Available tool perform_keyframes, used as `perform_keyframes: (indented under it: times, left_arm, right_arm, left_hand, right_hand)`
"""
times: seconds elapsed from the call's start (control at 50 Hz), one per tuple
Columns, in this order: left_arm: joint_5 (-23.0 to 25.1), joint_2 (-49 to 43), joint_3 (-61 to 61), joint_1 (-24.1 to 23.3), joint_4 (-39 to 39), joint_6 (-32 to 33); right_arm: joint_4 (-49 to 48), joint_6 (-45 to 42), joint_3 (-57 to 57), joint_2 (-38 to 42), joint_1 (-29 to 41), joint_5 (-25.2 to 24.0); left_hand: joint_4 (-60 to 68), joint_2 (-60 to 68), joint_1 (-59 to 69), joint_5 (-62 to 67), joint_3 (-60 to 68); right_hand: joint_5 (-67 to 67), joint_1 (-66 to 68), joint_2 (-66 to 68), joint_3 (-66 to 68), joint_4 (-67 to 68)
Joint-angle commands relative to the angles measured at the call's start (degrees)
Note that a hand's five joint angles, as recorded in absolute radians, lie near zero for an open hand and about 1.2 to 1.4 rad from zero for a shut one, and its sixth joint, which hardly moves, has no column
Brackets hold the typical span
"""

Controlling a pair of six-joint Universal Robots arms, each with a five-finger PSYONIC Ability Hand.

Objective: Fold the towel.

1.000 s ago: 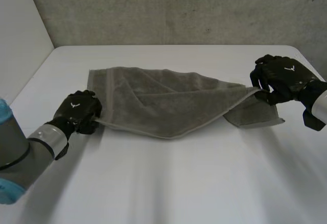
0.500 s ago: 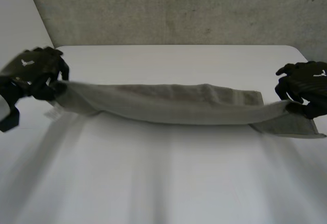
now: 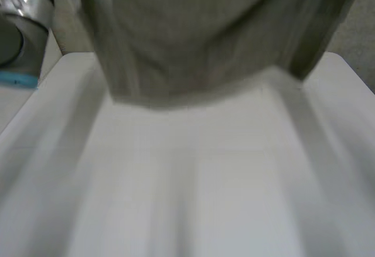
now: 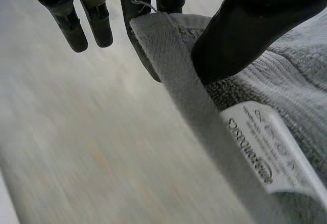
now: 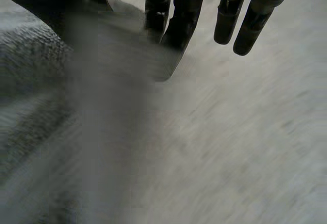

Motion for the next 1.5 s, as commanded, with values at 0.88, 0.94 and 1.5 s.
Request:
perform_keyframes:
  times: [0.88,0.94,1.5]
  left_arm:
    - [24.07,13.27,-45.58,11.6,-7.73,4.4]
    - [25.04,16.96,-46.54,11.69,-9.93,4.23]
    - [20.74,38.13,-54.81,8.17,-28.99,4.23]
  right_arm:
    - [28.54,-29.11,37.45,-6.6,-10.05,-31.99]
    - [29.59,-28.94,37.54,-9.59,-11.45,-32.95]
    - [50.49,-44.47,47.29,-21.11,-29.3,-40.34]
  left_hand:
    - [-3.18,2.52,4.39,2.84,-2.83]
    - [-3.18,2.52,4.39,2.84,-2.83]
    - [-3.18,2.52,4.39,2.84,-2.83]
  right_hand:
    - [3.06,5.49,3.29,-0.7,-3.32]
    - [3.06,5.49,3.29,-0.7,-3.32]
    - [3.06,5.49,3.29,-0.7,-3.32]
